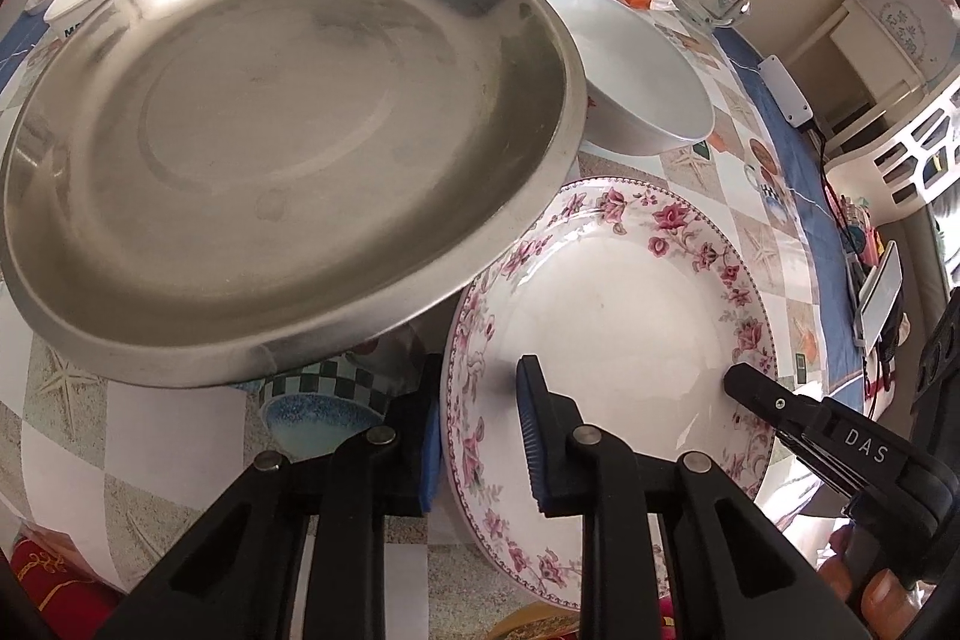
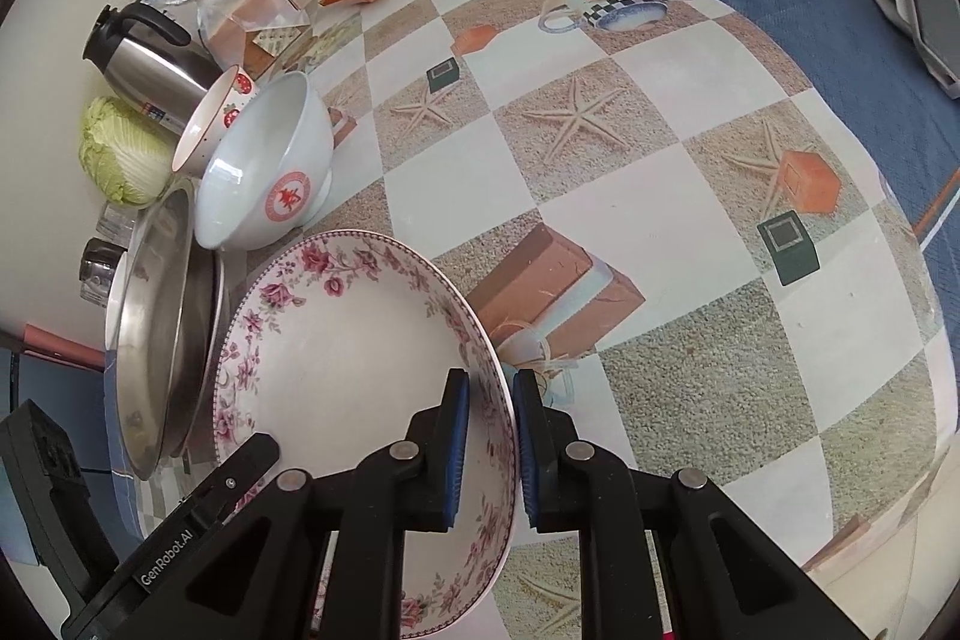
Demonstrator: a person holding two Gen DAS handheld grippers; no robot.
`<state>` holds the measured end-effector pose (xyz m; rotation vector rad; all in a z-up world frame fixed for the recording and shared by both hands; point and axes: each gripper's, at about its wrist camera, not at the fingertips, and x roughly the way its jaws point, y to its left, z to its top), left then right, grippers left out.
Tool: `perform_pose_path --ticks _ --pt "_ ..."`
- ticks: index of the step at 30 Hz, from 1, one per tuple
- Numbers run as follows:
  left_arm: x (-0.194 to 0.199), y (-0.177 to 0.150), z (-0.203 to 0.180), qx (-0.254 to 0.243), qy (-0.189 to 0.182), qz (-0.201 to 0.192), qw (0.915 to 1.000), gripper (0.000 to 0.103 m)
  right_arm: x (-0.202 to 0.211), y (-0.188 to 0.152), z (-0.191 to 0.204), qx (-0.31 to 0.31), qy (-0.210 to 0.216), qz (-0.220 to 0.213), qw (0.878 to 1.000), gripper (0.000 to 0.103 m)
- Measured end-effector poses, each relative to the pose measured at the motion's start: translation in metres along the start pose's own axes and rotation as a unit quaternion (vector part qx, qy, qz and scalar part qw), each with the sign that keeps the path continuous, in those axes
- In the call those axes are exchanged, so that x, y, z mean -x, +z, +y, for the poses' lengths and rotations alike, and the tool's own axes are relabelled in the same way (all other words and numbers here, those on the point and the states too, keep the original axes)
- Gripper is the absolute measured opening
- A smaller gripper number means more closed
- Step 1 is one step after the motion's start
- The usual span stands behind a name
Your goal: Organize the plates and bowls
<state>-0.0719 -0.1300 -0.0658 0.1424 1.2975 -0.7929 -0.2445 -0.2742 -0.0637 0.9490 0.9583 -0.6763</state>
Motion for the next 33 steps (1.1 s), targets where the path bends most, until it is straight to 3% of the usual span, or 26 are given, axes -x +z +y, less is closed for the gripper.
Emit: perform_pose_path --ticks 10,21,33 --pt "-0.003 0.002 -0.012 -0.026 -0.009 -0.002 0.9996 0.022 0.010 0.001 -0.003 0.008 -0.019 -0.023 1.000 0.016" --pt "0.004 0.001 -0.014 -0.034 -0.026 -0.013 0.9990 0.022 0.027 0.002 -0.007 0.009 -0.013 -0.049 0.999 0.017" --pt "0.009 0.006 -0.020 -0.039 -0.041 -0.027 0.9980 0.022 0.032 0.002 -0.018 -0.017 0.019 -0.051 0.998 0.017"
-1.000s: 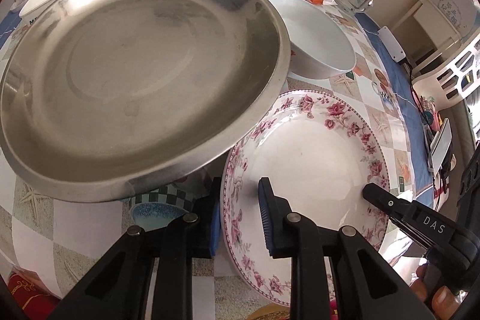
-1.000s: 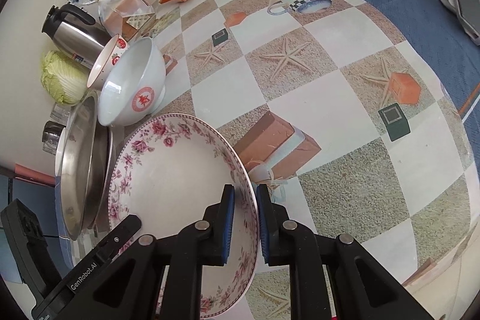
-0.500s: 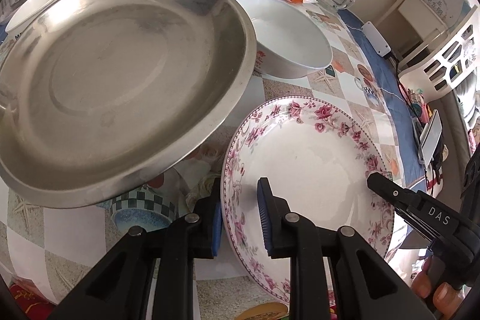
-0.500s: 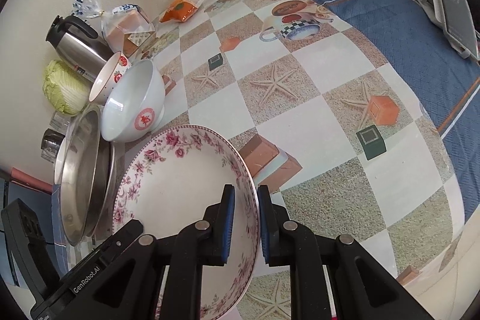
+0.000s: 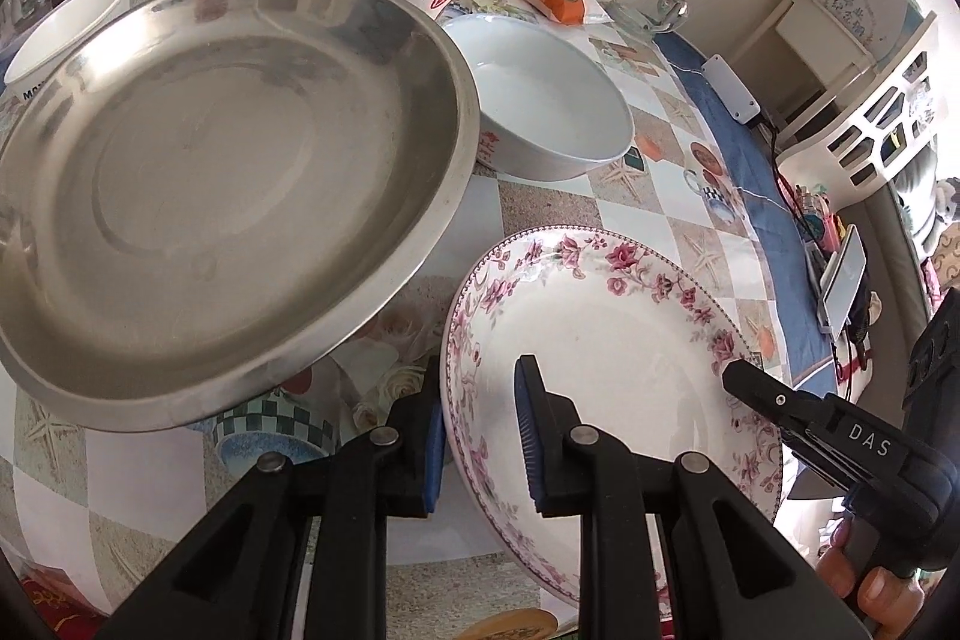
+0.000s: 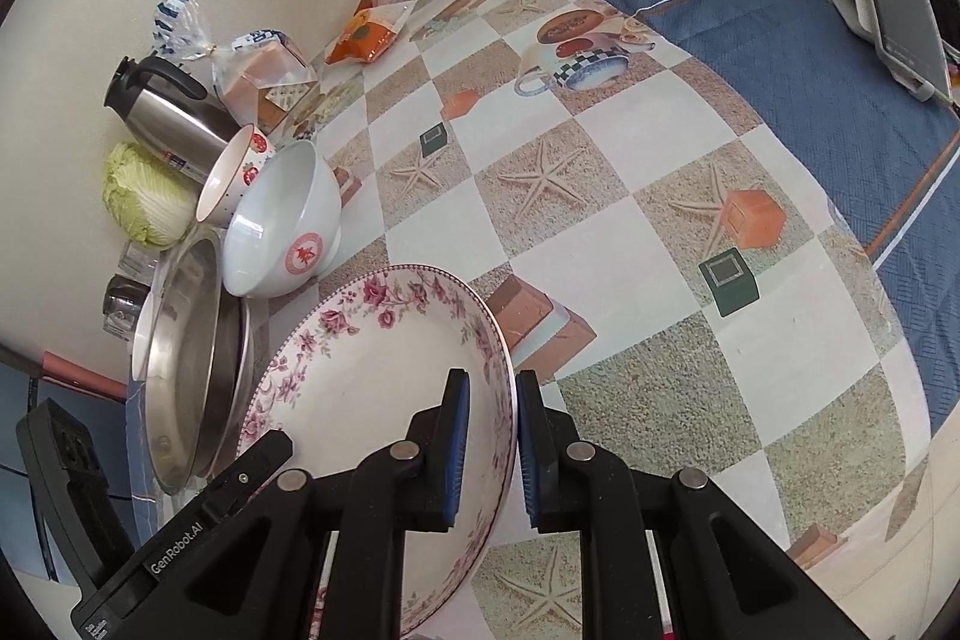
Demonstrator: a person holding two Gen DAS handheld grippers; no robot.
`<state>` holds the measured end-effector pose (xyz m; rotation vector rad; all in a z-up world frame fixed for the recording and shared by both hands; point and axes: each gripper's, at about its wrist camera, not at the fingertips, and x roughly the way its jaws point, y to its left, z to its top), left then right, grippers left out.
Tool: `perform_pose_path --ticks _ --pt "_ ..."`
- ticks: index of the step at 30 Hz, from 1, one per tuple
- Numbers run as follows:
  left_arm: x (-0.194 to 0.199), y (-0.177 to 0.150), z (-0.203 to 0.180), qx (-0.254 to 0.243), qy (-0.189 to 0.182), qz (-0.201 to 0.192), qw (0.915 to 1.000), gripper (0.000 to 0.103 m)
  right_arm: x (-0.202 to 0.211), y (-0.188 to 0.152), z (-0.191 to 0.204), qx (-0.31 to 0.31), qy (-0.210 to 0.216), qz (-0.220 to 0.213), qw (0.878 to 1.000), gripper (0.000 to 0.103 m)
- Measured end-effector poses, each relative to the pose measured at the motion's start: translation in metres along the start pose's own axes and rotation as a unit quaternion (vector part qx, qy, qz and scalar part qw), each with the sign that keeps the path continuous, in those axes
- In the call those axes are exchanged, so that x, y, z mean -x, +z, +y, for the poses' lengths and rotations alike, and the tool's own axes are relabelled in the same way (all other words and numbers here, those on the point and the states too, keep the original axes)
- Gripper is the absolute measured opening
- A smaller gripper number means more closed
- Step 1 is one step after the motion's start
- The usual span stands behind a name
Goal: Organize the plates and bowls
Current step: 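Lift the pink-rose plate with both grippers toward the basin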
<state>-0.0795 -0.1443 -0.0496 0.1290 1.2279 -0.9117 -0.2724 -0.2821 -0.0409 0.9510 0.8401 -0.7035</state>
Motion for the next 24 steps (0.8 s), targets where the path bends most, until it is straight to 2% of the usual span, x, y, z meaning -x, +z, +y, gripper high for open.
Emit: perform_pose_path --ticks 8,16,24 --pt "0.001 0.000 0.000 0.003 -0.007 -0.001 1.0000 0.022 0.001 -0.001 -0.006 -0.014 0.015 -0.001 1.000 0.016" --pt "0.004 0.000 0.001 0.004 -0.012 -0.005 0.9999 0.022 0.002 -0.002 -0.010 -0.019 0.012 -0.007 1.000 0.007" --pt "0.010 0.002 -0.002 0.001 -0.023 -0.014 0.9996 0.022 0.012 0.000 -0.009 -0.018 0.018 -0.025 0.999 0.006"
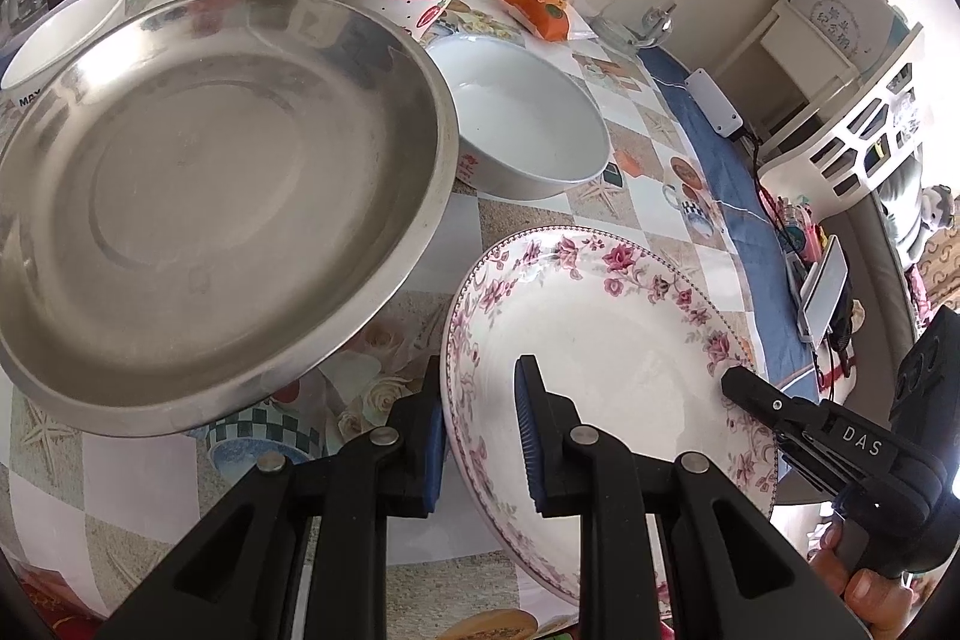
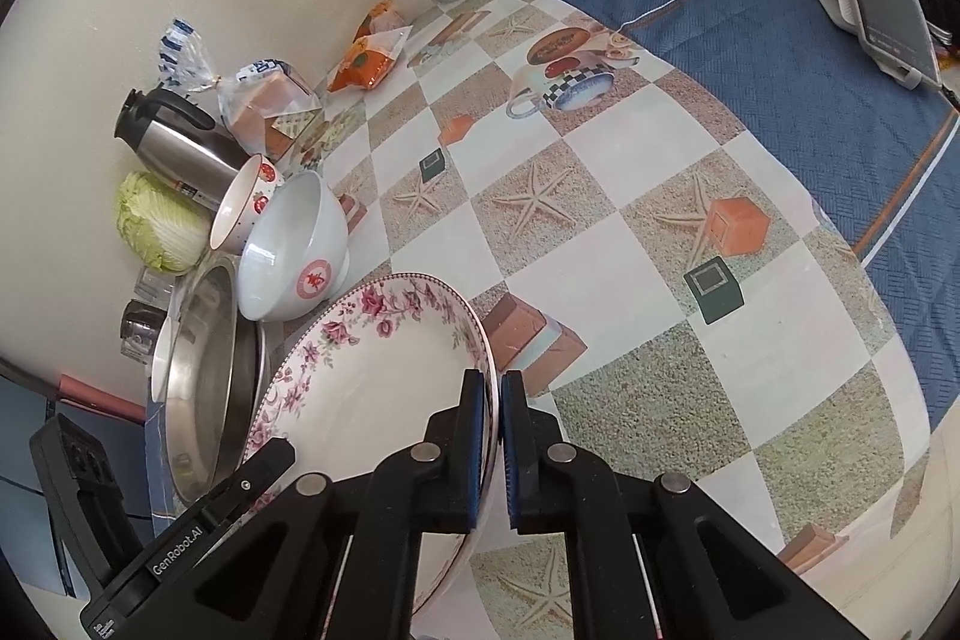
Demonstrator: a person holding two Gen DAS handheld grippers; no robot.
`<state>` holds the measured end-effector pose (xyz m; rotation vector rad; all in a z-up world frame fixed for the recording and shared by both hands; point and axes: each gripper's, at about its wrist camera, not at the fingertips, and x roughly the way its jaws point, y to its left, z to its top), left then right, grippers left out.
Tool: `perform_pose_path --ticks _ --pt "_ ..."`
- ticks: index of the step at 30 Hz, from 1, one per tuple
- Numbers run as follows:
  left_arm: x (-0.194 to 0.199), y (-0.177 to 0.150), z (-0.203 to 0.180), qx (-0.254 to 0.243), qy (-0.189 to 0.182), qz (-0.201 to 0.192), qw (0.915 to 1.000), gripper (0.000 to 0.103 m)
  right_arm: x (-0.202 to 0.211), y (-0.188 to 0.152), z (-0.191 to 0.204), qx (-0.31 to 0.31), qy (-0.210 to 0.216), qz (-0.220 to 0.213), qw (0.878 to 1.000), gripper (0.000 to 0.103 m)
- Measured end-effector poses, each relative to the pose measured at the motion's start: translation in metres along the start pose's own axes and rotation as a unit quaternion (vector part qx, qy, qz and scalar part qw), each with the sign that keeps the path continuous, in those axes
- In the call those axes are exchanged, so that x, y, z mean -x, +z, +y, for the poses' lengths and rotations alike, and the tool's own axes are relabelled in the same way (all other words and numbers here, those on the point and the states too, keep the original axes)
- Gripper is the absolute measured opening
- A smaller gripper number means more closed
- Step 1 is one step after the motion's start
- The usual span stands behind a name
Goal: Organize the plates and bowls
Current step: 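Lift the pink-rose plate with both grippers toward the basin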
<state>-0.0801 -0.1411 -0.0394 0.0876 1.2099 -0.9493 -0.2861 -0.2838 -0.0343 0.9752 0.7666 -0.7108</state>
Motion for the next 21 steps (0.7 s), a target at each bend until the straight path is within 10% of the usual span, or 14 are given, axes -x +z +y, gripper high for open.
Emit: perform_pose_path --ticks 21 --pt "0.038 0.012 -0.015 -0.038 -0.001 -0.064 0.9972 0.022 0.029 0.000 0.017 0.018 0.012 -0.054 0.998 0.007"
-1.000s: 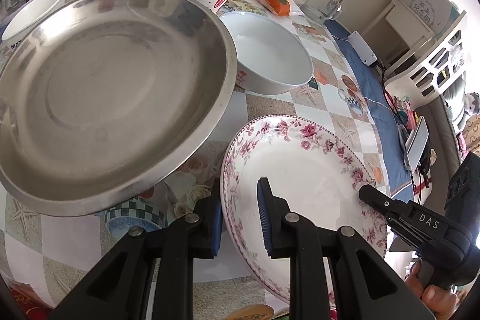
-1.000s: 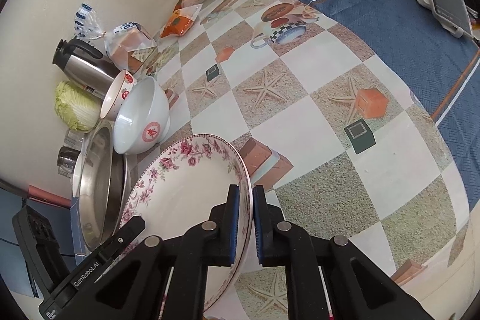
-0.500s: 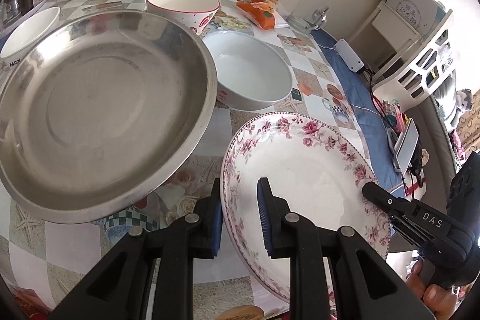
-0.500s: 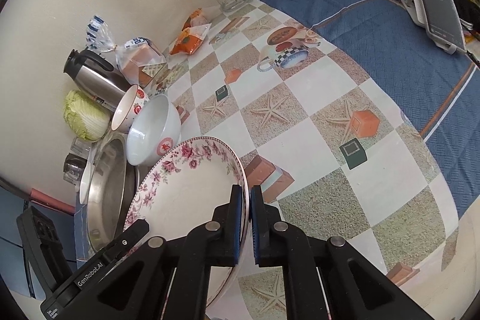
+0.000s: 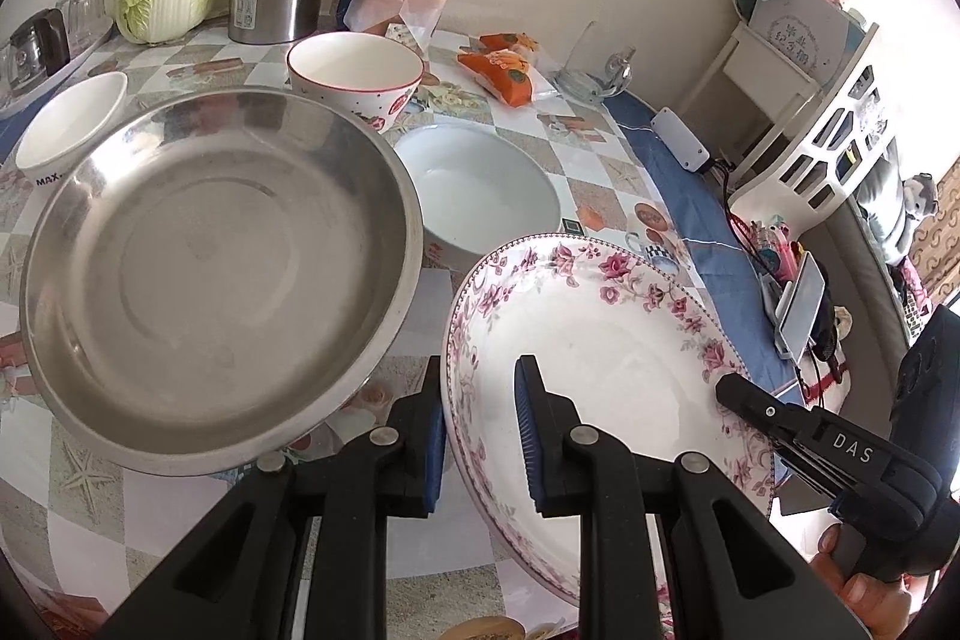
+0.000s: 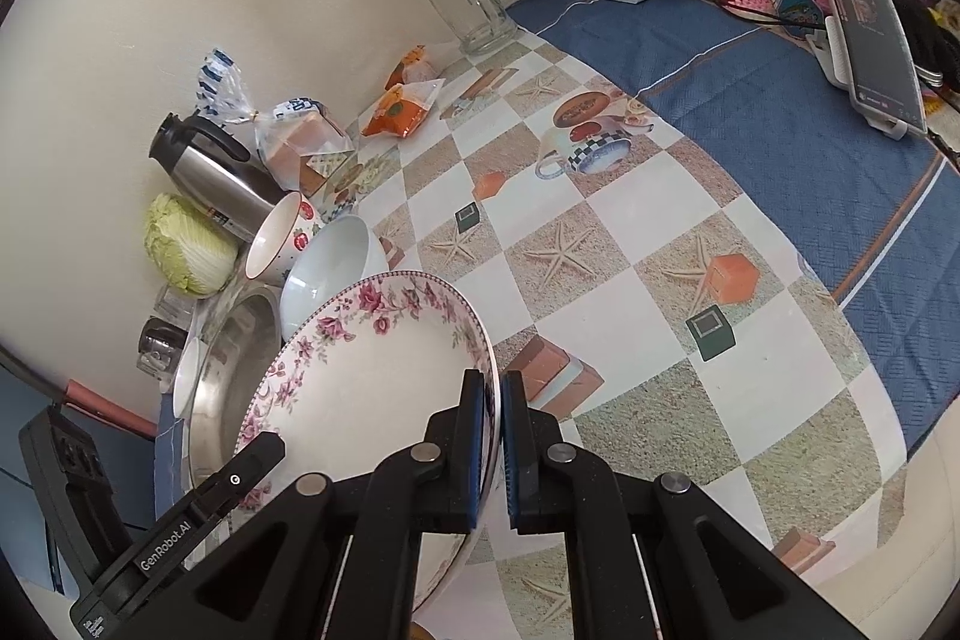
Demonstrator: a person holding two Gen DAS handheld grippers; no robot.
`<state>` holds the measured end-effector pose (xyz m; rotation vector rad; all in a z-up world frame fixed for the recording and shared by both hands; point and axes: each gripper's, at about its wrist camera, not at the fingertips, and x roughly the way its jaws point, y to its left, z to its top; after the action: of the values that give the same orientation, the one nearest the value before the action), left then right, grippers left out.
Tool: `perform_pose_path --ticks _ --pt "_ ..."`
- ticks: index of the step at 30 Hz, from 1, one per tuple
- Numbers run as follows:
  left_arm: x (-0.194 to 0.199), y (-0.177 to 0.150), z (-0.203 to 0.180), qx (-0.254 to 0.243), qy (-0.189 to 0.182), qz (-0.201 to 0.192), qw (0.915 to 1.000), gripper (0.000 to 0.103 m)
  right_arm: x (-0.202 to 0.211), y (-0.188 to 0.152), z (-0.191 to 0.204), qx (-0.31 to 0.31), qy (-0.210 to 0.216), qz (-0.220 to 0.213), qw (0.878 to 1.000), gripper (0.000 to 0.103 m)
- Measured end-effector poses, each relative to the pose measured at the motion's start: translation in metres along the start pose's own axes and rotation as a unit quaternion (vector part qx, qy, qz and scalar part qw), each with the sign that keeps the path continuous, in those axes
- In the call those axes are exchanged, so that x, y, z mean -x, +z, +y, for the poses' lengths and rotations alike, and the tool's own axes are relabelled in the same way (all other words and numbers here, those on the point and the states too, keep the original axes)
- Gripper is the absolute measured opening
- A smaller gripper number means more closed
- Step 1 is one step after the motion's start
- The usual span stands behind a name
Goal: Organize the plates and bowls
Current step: 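Lift the pink-rose plate with both grippers toward the basin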
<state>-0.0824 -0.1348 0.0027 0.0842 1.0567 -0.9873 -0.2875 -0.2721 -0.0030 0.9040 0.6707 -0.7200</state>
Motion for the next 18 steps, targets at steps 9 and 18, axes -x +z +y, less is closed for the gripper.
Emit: perform_pose_path --ticks 9,18 --pt "0.016 0.011 0.019 0.018 -0.001 -0.023 0.9996 0.022 0.002 -0.001 0.023 0.020 0.008 -0.008 1.000 0.007" --pt "0.031 0.021 0.054 0.064 -0.004 -0.037 0.9973 0.022 -0.006 0.000 0.062 0.053 0.015 -0.005 0.998 0.007"
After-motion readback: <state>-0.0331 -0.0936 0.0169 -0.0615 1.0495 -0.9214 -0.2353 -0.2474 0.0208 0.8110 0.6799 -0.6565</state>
